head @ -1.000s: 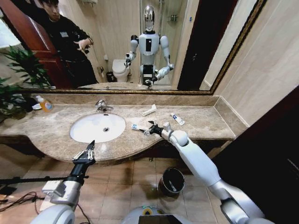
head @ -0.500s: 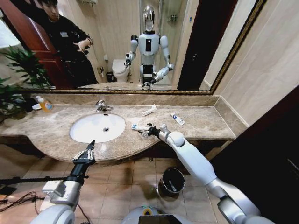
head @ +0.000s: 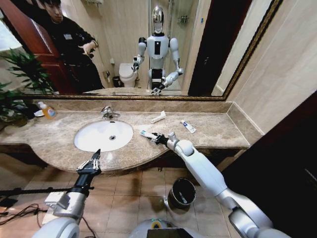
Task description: Pick up the trash from the sink and place it in the trash bin.
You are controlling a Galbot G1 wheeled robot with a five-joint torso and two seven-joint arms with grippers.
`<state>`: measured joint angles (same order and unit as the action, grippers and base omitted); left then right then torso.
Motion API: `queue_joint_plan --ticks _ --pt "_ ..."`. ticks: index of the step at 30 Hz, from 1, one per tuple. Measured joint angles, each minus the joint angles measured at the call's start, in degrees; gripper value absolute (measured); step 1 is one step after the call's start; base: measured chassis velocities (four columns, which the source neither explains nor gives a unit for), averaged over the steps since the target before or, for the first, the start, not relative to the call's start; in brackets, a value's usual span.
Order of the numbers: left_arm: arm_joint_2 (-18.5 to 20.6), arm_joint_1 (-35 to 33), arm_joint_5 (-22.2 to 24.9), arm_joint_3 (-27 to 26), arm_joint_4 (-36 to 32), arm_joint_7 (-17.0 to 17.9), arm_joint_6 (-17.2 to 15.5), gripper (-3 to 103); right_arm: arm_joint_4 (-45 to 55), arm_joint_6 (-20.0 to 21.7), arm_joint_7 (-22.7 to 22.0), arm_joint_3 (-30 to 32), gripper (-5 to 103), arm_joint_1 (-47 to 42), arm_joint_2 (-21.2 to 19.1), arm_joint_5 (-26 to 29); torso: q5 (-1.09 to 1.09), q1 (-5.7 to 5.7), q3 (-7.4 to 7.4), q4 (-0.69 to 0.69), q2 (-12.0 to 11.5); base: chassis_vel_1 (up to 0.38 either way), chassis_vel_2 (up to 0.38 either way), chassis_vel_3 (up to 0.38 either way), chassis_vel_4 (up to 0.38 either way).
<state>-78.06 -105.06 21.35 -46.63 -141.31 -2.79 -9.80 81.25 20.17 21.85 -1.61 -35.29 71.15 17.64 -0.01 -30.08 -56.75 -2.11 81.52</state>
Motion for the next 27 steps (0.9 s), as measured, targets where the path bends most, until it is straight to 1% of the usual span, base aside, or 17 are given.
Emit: queue_joint_plan --ticks 1,3,4,6,8,9,12,13,15,17,21,22,25,26,27 --pt "0.00 0.00 0.00 0.00 0.00 0.00 0.00 0 0.06 0.00 -0.14 0.03 32 -0.08 -0.05 0.02 0.00 0.00 0.00 0.00 0.00 0.000 0.000 0.000 0.000" --pt "0.00 0.00 0.00 0.00 0.00 0.00 0.00 0 0.34 0.00 -0.79 0.11 25 -0.29 -0.03 0.08 0.00 0.00 0.00 0.00 0.00 0.000 0.000 0.000 0.000" --pt "0.00 0.00 0.00 0.00 0.00 0.00 0.00 0 0.34 0.00 -0.79 0.11 25 -0.29 -0.03 0.08 0.00 0.00 0.00 0.00 0.00 0.000 0.000 0.000 0.000" --pt "0.00 0.00 0.00 0.00 0.00 0.00 0.00 0 1.22 0.01 -2.72 0.31 25 -0.55 0.09 0.65 0.00 0.00 0.00 0.00 0.00 0.000 0.000 0.000 0.000" --pt "0.00 0.00 0.00 0.00 0.00 0.00 0.00 0 3.37 0.05 -5.83 0.95 25 -1.06 0.15 1.65 0.00 0.00 0.00 0.00 0.00 0.000 0.000 0.000 0.000" --pt "0.00 0.00 0.00 0.00 0.00 0.00 0.00 0 3.37 0.05 -5.83 0.95 25 -1.06 0.15 1.65 0.00 0.00 0.00 0.00 0.00 0.000 0.000 0.000 0.000" --pt "0.00 0.00 0.00 0.00 0.00 0.00 0.00 0 7.63 0.22 -9.81 2.51 25 -2.43 -0.15 3.84 0.00 0.00 0.00 0.00 0.00 0.000 0.000 0.000 0.000" --pt "0.00 0.00 0.00 0.00 0.00 0.00 0.00 0 7.63 0.22 -9.81 2.51 25 -2.43 -0.15 3.84 0.00 0.00 0.00 0.00 0.00 0.000 0.000 0.000 0.000" --pt "0.00 0.00 0.00 0.00 0.00 0.00 0.00 0 10.36 0.43 -11.92 3.87 25 -3.71 -0.77 5.20 0.01 0.00 0.00 -0.01 0.00 0.000 0.000 0.000 0.000" --pt "0.00 0.00 0.00 0.00 0.00 0.00 0.00 0 11.48 0.50 -12.31 4.75 25 -4.48 -1.10 5.44 0.01 0.00 0.00 0.00 0.00 0.000 0.000 0.000 0.000" --pt "0.00 0.00 0.00 0.00 0.00 0.00 0.00 0 16.50 0.73 -13.59 9.80 25 -9.91 -2.61 5.71 0.02 0.00 0.00 0.00 0.00 0.000 0.000 0.000 0.000" --pt "0.00 0.00 0.00 0.00 0.00 0.00 0.00 0 16.50 0.73 -13.59 9.80 25 -9.91 -2.61 5.71 0.02 0.00 0.00 0.00 0.00 0.000 0.000 0.000 0.000" --pt "0.00 0.00 0.00 0.00 0.00 0.01 0.00 0 21.54 1.14 -15.57 13.21 25 -16.40 -6.08 5.46 0.02 0.00 0.00 0.00 0.00 0.000 0.000 0.000 0.000" --pt "0.00 0.00 0.00 0.00 0.00 0.01 0.00 0 21.54 1.14 -15.57 13.21 25 -16.40 -6.08 5.46 0.02 0.00 0.00 0.00 0.00 0.000 0.000 0.000 0.000" --pt "0.00 0.00 0.00 0.00 0.00 0.01 0.00 0 24.18 1.57 -15.93 14.57 25 -19.19 -7.76 5.58 0.03 0.00 0.00 0.01 0.00 0.000 0.000 0.000 0.000"
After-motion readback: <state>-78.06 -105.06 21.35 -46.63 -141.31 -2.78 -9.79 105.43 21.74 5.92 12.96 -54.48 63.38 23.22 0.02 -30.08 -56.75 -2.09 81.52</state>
